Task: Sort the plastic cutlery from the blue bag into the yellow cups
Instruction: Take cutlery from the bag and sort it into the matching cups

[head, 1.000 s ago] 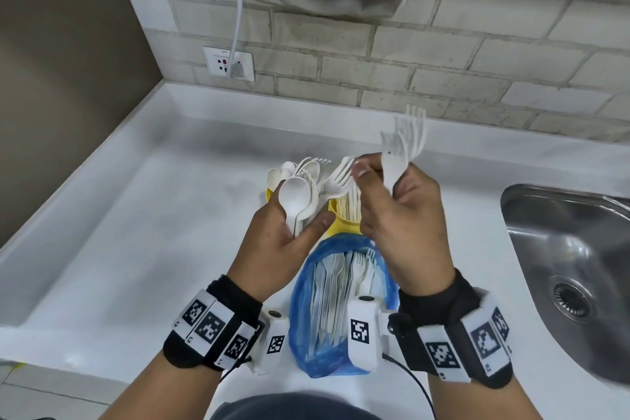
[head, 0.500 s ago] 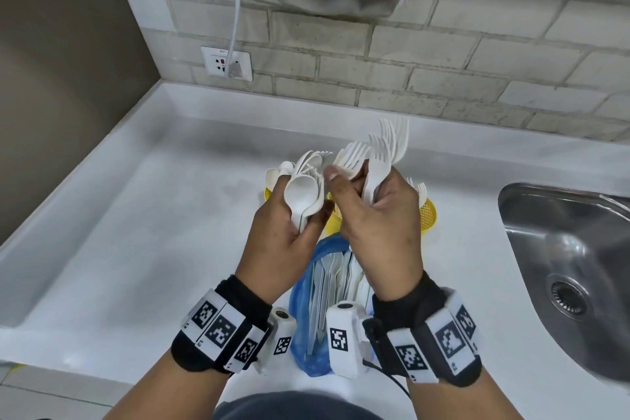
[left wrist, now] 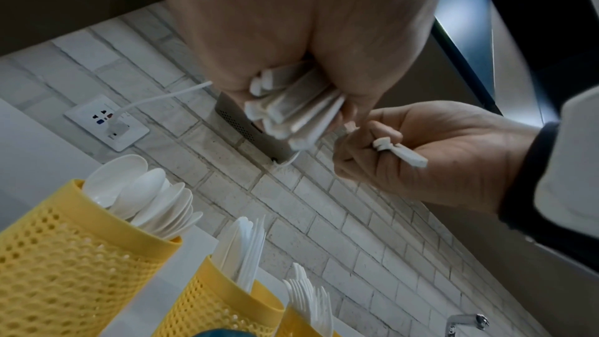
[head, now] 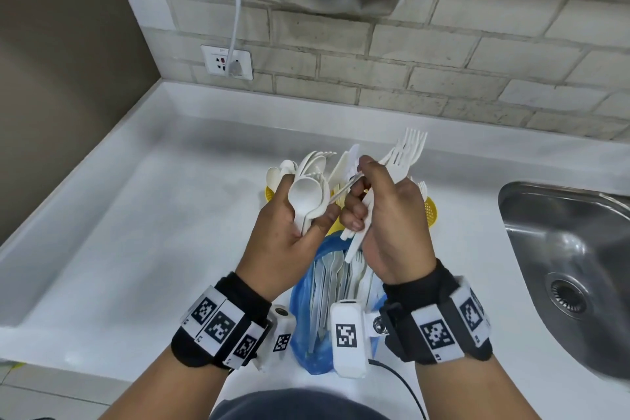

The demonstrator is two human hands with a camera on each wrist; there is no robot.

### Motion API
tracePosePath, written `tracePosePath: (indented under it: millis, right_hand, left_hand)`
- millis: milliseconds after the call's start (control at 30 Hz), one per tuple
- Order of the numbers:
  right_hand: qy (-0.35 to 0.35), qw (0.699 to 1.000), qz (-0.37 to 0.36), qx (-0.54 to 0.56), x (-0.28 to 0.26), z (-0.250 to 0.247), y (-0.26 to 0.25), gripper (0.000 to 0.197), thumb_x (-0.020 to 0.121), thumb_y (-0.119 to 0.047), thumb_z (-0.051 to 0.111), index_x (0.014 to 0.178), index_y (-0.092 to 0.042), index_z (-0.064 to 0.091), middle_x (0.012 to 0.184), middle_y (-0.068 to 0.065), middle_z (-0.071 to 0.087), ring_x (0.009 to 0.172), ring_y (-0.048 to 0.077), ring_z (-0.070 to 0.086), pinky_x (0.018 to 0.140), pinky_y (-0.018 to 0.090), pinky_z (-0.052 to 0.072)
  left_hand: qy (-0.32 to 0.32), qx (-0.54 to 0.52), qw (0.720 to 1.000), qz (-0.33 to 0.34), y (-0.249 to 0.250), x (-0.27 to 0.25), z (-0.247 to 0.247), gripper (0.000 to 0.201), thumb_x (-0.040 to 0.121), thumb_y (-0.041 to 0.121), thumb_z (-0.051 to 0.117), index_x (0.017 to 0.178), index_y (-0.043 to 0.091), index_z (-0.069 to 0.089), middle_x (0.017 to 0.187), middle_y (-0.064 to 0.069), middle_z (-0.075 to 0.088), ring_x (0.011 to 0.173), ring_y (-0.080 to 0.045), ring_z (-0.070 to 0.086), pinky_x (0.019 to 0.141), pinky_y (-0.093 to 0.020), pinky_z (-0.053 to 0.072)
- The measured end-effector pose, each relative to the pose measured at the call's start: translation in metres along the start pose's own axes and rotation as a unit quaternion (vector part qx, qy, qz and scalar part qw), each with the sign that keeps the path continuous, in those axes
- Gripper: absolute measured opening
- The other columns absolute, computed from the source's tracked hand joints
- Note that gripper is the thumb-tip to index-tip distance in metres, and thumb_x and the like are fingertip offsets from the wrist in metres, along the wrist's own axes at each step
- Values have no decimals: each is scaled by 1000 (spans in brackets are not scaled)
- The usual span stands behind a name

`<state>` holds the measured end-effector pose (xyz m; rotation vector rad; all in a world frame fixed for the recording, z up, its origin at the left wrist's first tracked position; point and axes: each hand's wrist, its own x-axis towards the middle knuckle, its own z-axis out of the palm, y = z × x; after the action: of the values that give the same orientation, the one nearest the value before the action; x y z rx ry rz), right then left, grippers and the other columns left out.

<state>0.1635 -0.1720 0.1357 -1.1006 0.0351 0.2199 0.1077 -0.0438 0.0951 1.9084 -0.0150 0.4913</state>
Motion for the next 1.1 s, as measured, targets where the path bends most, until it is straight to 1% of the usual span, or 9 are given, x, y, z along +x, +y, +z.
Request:
tracePosePath:
  millis: [233, 433, 533, 600, 700, 833, 933, 1033, 1100]
  right_hand:
    - [-6, 1000, -13, -6, 10, -5, 5, 22, 101, -14, 59, 80, -7, 55, 61, 8, 41, 49, 17, 33, 46, 27, 26]
    - [64, 991, -37, 115, 20, -12, -3, 22, 100, 0, 48, 83, -14, 47, 66, 8, 47, 58, 18, 51, 59, 30, 45]
    - [93, 969, -56, 222, 29, -26, -25, 16, 102, -9, 45, 91, -20, 46, 66, 3, 44, 50, 18, 43, 49, 25, 42]
    - [89, 972, -82, 200, 34, -36, -38, 13, 102, -14, 43, 94, -23, 49, 63, -1, 35, 46, 15, 29, 44, 20, 29]
    - [22, 991, -116, 60, 34, -40, -45, 17, 101, -11, 47, 91, -21, 58, 58, -4, 26, 42, 11, 17, 41, 16, 17]
    - [-137, 954, -156, -218, 19, -32, -35, 13, 98, 2, 61, 98, -6, 71, 52, -14, 53, 38, 0, 36, 40, 15, 29]
    - [-198, 950, -134, -201, 13, -33, -23, 14, 95, 10, 62, 104, 1, 70, 52, -13, 58, 41, -1, 48, 46, 9, 37]
    - [-210, 955, -121, -172, 14, -34, -17, 15, 91, -15, 73, 104, -7, 76, 53, 2, 42, 42, 9, 30, 45, 18, 28]
    - [-218, 955, -116, -162, 14, -34, -19, 17, 89, -15, 76, 104, -8, 73, 52, -7, 46, 41, 7, 31, 45, 17, 28]
  left_hand:
    - [-55, -12, 998, -10, -2, 1, 1, 34, 101, 30, 63, 131, 15, 54, 119, -2, 67, 113, -20, 65, 96, -40, 53]
    - [-104, -37, 994, 0, 5, 1, -1, 36, 101, 29, 57, 137, 23, 56, 127, 10, 68, 122, -8, 62, 103, -25, 49]
    - [-132, -77, 988, -25, 10, -2, -4, 11, 101, 24, 56, 109, 28, 62, 90, 23, 70, 80, 7, 66, 75, -12, 50]
    - [-139, -109, 983, -47, 11, -3, -7, 10, 101, 29, 56, 93, 33, 61, 71, 11, 63, 53, -2, 52, 57, -20, 45]
    - [-164, -142, 975, -54, 13, -2, -9, 27, 103, 30, 53, 80, 38, 64, 65, 3, 57, 47, -16, 43, 49, -32, 39]
    - [-205, -185, 959, -59, 16, 2, -9, 31, 105, 27, 52, 77, 33, 65, 59, 4, 56, 44, -15, 42, 47, -25, 38]
    - [-237, -213, 946, -64, 15, 3, -11, 29, 105, 24, 50, 79, 26, 61, 60, 5, 55, 42, -14, 42, 46, -27, 39]
    - [-247, -240, 936, -78, 15, 2, -14, 30, 106, 29, 53, 78, 28, 61, 63, 6, 53, 41, -14, 42, 48, -27, 39]
    - [-249, -255, 930, -89, 16, 3, -15, 27, 102, 33, 54, 77, 30, 62, 64, 3, 51, 41, -14, 41, 48, -27, 39]
